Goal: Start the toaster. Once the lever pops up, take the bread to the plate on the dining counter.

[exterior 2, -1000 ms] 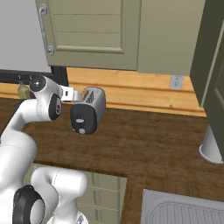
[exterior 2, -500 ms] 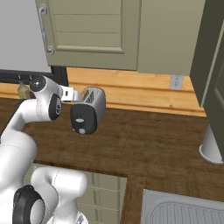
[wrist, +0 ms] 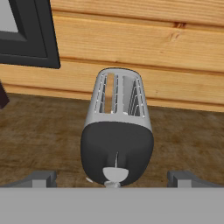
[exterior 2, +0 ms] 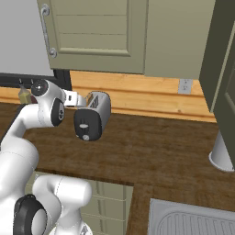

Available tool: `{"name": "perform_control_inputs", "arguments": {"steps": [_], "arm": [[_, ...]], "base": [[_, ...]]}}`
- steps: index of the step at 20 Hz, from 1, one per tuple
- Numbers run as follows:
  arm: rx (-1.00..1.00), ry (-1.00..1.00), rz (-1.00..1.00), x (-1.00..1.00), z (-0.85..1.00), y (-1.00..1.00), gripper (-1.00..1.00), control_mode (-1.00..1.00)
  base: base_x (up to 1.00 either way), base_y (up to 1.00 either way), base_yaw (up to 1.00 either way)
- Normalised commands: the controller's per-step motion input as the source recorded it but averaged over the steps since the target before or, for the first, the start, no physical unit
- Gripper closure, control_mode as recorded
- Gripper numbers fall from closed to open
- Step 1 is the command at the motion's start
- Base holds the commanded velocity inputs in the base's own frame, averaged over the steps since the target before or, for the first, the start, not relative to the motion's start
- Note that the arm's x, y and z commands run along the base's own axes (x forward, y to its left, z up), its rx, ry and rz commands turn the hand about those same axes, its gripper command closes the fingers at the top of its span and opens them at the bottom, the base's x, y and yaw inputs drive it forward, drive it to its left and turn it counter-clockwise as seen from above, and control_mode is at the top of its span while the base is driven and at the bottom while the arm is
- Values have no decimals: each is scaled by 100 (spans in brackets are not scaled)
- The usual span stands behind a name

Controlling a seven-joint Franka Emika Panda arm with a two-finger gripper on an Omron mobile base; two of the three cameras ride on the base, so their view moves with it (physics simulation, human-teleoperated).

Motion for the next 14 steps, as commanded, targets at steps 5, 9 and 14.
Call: {"name": "perform_control_inputs", "arguments": {"steps": [5, 9, 14], "arm": [[0, 0, 0, 0, 0, 0, -100, -100], [0, 0, 0, 0, 0, 0, -100, -100], [0, 0, 0, 0, 0, 0, -100, -100]], "base": [[0, 0, 0], [0, 0, 0], [0, 0, 0]]}}
